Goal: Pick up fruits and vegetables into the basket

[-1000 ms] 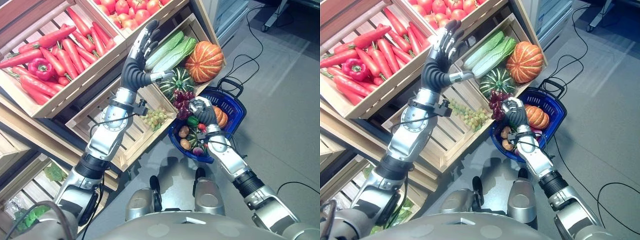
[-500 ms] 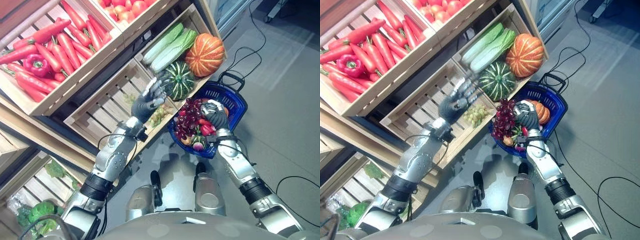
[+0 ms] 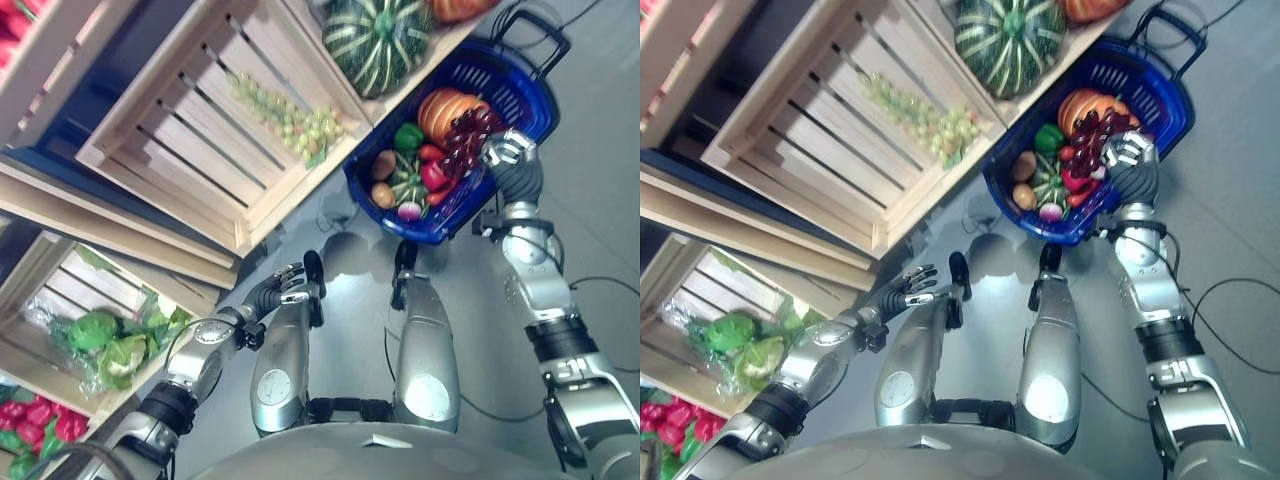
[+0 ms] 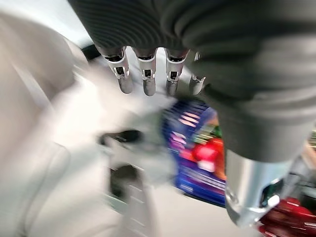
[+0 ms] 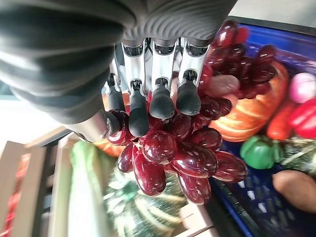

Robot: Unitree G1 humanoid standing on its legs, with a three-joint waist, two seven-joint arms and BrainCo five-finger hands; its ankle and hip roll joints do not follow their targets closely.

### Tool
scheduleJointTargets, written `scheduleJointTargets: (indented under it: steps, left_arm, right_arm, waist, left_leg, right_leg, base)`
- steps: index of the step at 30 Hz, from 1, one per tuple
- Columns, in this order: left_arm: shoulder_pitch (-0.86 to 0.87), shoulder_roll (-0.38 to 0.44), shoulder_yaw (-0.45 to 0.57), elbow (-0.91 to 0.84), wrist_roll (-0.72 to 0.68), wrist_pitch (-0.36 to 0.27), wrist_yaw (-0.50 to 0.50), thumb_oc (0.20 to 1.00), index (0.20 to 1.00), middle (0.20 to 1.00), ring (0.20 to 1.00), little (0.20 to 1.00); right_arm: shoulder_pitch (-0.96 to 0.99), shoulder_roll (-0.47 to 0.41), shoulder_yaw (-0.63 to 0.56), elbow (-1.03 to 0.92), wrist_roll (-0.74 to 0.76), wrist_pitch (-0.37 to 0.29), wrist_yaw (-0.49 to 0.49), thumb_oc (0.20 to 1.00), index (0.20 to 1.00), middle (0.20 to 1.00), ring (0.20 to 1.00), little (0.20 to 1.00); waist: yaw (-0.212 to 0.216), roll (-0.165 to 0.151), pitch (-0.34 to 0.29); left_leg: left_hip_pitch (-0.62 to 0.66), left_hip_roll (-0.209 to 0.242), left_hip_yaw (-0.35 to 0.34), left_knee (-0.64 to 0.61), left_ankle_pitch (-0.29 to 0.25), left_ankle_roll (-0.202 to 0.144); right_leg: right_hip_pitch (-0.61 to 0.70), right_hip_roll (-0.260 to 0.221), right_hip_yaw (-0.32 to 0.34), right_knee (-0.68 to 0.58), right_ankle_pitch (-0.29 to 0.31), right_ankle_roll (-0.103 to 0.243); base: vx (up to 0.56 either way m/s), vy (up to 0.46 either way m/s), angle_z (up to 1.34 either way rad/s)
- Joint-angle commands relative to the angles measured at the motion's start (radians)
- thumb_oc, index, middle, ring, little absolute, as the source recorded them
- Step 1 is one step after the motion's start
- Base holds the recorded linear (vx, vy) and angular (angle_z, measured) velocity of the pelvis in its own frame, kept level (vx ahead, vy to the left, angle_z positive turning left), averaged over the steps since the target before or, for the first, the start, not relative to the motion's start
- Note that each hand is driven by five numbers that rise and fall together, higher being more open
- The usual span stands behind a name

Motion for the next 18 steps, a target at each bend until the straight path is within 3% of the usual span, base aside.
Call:
scheduleJointTargets:
  steps: [1, 8, 18]
  left_arm:
    - [0.064, 0.028, -0.037, -0.038, 0.013, -0.074, -0.012, 1.000, 1.000, 1.000, 1.000, 1.000]
    - [0.041, 0.041, -0.074, -0.033, 0.005, -0.125, -0.002, 1.000, 1.000, 1.000, 1.000, 1.000]
    - [-0.015, 0.060, -0.157, -0.073, 0.012, -0.176, 0.059, 1.000, 1.000, 1.000, 1.000, 1.000]
  right_arm:
    - [-0.067, -0.051, -0.041, -0.007, 0.061, -0.021, 0.037, 0.200, 0.200, 0.200, 0.200, 0.200]
    - [-0.206, -0.106, -0.029, 0.171, 0.106, 0.045, 0.085, 0.200, 0.200, 0.200, 0.200, 0.200]
    - [-0.425, -0.160, 0.059, 0.497, 0.144, 0.224, 0.075, 0.200, 0.200, 0.200, 0.200, 0.200]
  waist:
    - [0.003, 0.024, -0.027]
    - [0.036, 0.070, -0.027]
    - [0.082, 0.119, -0.027]
  left_leg:
    - [-0.043, 0.007, 0.046, 0.061, -0.087, 0.026]
    - [-0.173, -0.002, 0.045, 0.080, -0.067, 0.025]
    - [-0.351, -0.017, 0.024, 0.131, -0.067, 0.036]
  right_leg:
    - [-0.011, -0.003, -0.024, 0.111, -0.137, 0.056]
    - [-0.151, -0.010, -0.026, 0.173, -0.149, 0.046]
    - [-0.329, -0.021, -0.020, 0.245, -0.162, 0.030]
  base:
    - [-0.06, -0.030, 0.04]
    - [-0.04, -0.022, 0.05]
    - [-0.03, -0.027, 0.09]
